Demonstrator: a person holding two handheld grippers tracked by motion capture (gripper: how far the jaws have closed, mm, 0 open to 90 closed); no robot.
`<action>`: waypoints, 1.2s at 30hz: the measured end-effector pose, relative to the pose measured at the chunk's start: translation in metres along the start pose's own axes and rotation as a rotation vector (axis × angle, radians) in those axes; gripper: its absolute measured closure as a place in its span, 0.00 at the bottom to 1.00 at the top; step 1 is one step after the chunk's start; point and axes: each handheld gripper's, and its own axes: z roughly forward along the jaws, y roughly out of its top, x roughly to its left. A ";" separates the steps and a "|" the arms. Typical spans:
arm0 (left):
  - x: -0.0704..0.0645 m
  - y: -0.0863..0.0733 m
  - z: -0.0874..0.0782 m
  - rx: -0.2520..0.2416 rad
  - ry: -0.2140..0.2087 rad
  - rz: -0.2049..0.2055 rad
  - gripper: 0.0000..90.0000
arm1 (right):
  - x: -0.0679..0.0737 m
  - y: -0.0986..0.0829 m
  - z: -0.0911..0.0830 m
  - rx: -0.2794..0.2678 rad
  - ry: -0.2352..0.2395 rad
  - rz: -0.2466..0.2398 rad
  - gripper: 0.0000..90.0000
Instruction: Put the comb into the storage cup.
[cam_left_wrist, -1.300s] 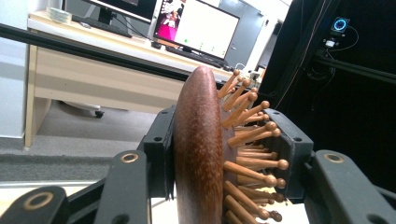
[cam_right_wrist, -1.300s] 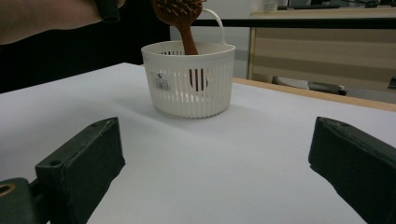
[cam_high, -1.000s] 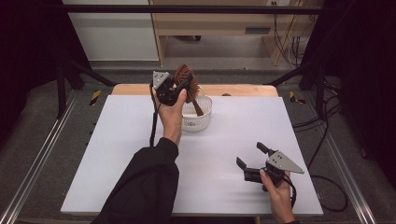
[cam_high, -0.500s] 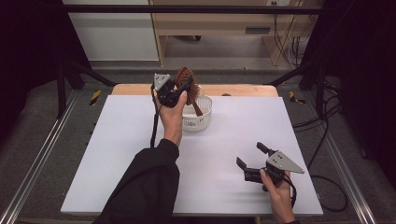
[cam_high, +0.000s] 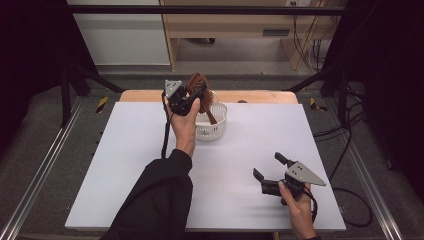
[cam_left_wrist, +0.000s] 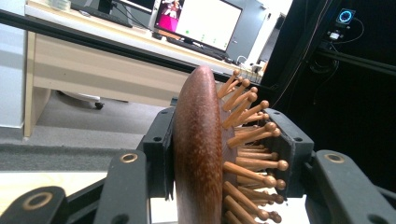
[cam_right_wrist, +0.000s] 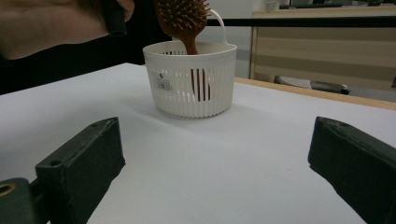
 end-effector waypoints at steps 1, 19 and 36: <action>0.000 0.000 0.000 -0.001 0.000 0.000 0.56 | 0.000 0.000 0.000 0.000 -0.001 0.000 0.04; -0.001 -0.006 0.002 0.008 -0.008 0.002 0.56 | 0.000 0.000 0.000 0.001 0.002 0.001 0.04; 0.000 -0.010 0.003 0.017 -0.014 0.005 0.55 | 0.000 0.000 0.000 0.002 0.004 -0.003 0.04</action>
